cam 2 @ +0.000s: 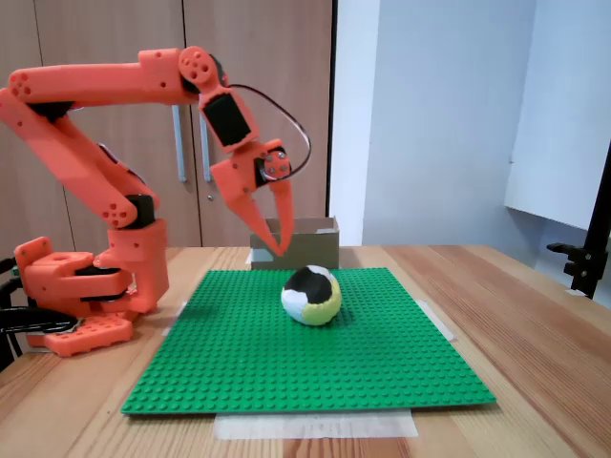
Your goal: Pick the ball and put it in the box.
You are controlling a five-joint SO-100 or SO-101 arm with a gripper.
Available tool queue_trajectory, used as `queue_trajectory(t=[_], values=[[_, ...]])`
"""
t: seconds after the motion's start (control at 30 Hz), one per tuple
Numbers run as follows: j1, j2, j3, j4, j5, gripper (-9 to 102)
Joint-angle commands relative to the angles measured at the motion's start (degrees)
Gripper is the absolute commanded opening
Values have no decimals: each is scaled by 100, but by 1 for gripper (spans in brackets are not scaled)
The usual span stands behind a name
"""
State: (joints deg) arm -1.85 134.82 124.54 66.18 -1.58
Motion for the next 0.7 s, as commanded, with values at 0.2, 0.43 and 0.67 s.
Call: queue_trajectory(t=[0.2, 0.43, 0.67], values=[[-35, -905, -1020, 299, -70, -1], [-35, -1556, -1564, 606, 26, 4], [-35, -2039, -1767, 826, 9, 22]])
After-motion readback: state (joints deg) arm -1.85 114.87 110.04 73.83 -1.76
